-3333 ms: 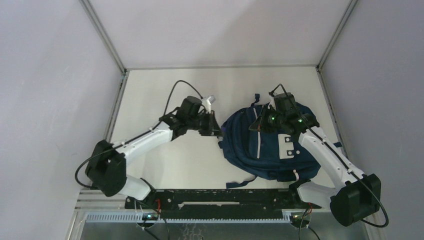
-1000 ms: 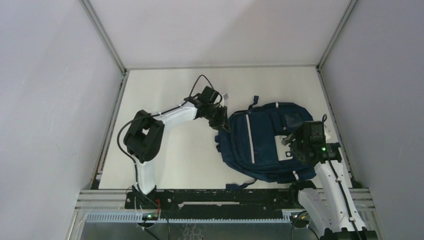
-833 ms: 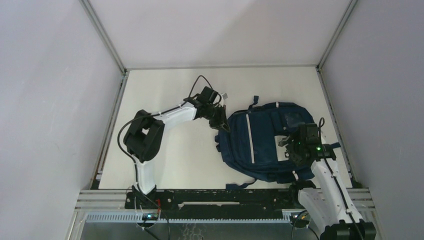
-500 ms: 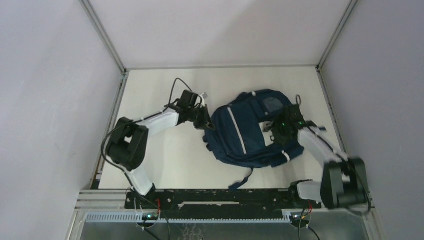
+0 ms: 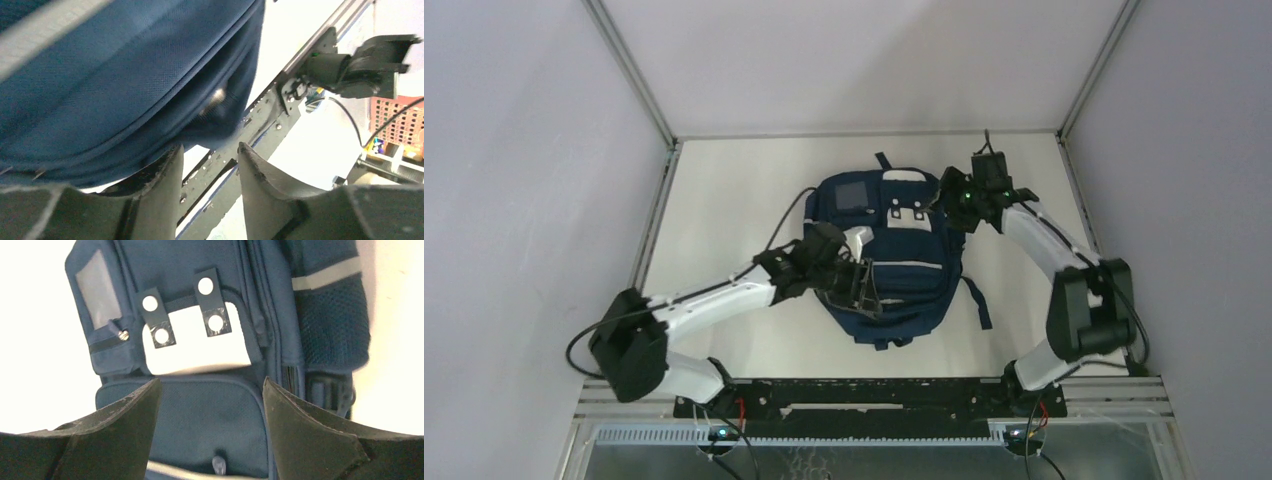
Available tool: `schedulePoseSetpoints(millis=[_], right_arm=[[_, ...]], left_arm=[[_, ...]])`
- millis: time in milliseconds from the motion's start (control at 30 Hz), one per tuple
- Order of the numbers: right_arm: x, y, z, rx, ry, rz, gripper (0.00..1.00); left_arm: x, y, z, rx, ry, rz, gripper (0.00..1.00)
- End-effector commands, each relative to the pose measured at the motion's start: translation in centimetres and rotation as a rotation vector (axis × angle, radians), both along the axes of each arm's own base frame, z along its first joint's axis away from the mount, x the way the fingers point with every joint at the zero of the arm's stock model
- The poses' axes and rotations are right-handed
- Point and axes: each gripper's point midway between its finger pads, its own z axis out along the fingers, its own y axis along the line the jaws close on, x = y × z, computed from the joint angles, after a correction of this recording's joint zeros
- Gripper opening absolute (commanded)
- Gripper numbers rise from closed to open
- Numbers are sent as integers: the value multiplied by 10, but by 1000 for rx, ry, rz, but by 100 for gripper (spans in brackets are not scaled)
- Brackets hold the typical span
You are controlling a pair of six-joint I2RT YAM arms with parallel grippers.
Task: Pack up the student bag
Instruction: Adjust the student bag at the center of the board.
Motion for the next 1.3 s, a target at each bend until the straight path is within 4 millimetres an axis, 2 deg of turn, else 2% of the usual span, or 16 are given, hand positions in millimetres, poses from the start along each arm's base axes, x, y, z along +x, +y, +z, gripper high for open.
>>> schedulePoseSetpoints(millis=[0, 33, 100, 200, 300, 400, 467, 567, 633, 667, 767, 900, 1033, 1100, 1200, 1267], right_arm=[[-37, -20, 35, -82, -100, 2, 83], [-48, -25, 34, -103, -94, -15, 83], [-72, -27, 30, -110, -71, -27, 83], [-108, -16, 33, -98, -89, 5, 82], [-144, 4, 28, -101, -93, 62, 82], [-178, 19, 4, -97, -35, 87, 82], [-194, 19, -15, -107, 8, 46, 81], [-206, 10, -39, -116, 25, -34, 80], [-209, 3, -47, -103, 27, -88, 80], [-208, 1, -49, -92, 23, -113, 80], [-202, -2, -53, -46, 13, -151, 77], [-191, 4, -62, 77, 45, -157, 63], [-170, 3, -63, 130, 24, -170, 44], [-154, -9, -58, 122, 0, -193, 38], [-128, -33, -45, 107, -30, -211, 38], [-124, -48, -40, 0, -15, -191, 52]], left_arm=[[38, 23, 74, -102, -170, 102, 50], [57, 39, 74, -96, -183, 178, 50], [81, 66, 63, -59, -188, 285, 51], [91, 86, 51, -2, -241, 310, 54], [100, 101, 53, 27, -318, 386, 54], [117, 126, 39, 83, -323, 533, 53], [125, 136, 22, 101, -284, 591, 53], [135, 132, 8, 6, -241, 619, 54], [136, 125, -6, -55, -181, 621, 54], [141, 121, -8, -80, -177, 626, 54], [148, 111, -28, -93, -141, 606, 50], [143, 87, -40, -161, -60, 530, 42], [120, 51, -27, -229, -56, 405, 40], [100, 27, -16, -255, -63, 319, 41], [73, -1, -4, -262, -87, 192, 46], [68, -4, 3, -287, -111, 173, 49]])
